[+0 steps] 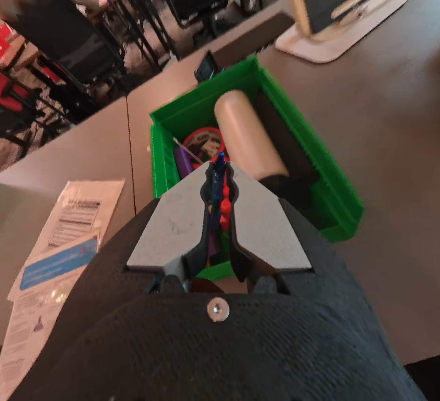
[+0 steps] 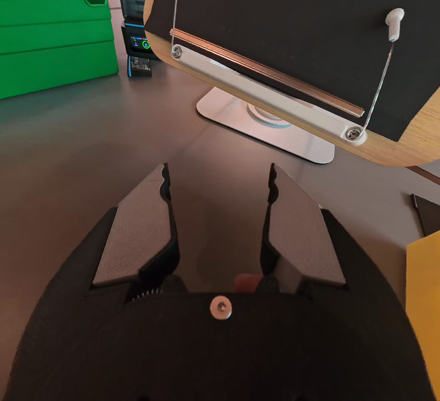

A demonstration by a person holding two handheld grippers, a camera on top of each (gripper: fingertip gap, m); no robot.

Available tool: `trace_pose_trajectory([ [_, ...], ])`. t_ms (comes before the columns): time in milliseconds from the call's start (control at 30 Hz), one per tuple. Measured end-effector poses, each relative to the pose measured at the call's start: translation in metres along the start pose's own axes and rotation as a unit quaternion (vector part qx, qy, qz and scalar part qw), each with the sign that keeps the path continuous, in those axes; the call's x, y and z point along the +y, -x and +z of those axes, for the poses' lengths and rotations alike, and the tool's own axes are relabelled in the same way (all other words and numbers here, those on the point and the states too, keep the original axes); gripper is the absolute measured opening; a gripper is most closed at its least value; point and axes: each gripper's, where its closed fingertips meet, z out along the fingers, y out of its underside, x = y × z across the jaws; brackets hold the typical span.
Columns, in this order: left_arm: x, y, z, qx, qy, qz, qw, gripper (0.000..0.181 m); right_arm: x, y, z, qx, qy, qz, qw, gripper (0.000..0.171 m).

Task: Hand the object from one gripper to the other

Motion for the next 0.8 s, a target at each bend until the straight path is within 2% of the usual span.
trace_pose_trajectory([
  [67, -0.032, -0.012, -0.012, 0.015, -0.037, 0.014, 0.999, 0.008, -0.002, 0.007, 0.000, -0.024, -0.005, 0.002, 1.000, 0.085],
  [133, -0.069, -0.034, -0.023, 0.042, -0.085, 0.026, 0.995, 0.008, -0.011, 0.028, -0.004, -0.086, -0.026, 0.012, 0.996, 0.086],
  [267, -0.129, -0.109, -0.030, 0.150, -0.173, 0.033, 0.973, 0.008, -0.034, 0.065, -0.019, -0.182, -0.082, 0.011, 0.980, 0.080],
  [433, -0.157, -0.207, 0.011, 0.252, -0.212, 0.042, 0.943, 0.007, -0.056, 0.098, -0.047, -0.254, -0.139, -0.005, 0.957, 0.080],
  [567, -0.171, -0.269, 0.045, 0.333, -0.239, 0.011, 0.912, 0.008, -0.058, 0.093, -0.047, -0.228, -0.145, -0.018, 0.963, 0.072],
  [633, -0.178, -0.288, 0.058, 0.357, -0.246, -0.001, 0.901, 0.007, -0.055, 0.086, -0.043, -0.211, -0.138, -0.018, 0.968, 0.063],
  [667, -0.180, -0.296, 0.063, 0.366, -0.247, 0.000, 0.897, 0.007, -0.052, 0.078, -0.040, -0.191, -0.128, -0.020, 0.973, 0.050],
  [700, -0.182, -0.302, 0.068, 0.374, -0.247, 0.004, 0.894, 0.007, -0.049, 0.070, -0.037, -0.168, -0.121, -0.029, 0.978, 0.017],
  [733, -0.184, -0.306, 0.074, 0.376, -0.248, 0.008, 0.893, 0.007, -0.047, 0.063, -0.035, -0.149, -0.117, -0.040, 0.981, 0.007],
  [800, -0.187, -0.306, 0.088, 0.372, -0.246, -0.001, 0.895, 0.007, -0.040, 0.048, -0.029, -0.108, -0.093, -0.043, 0.989, 0.007],
])
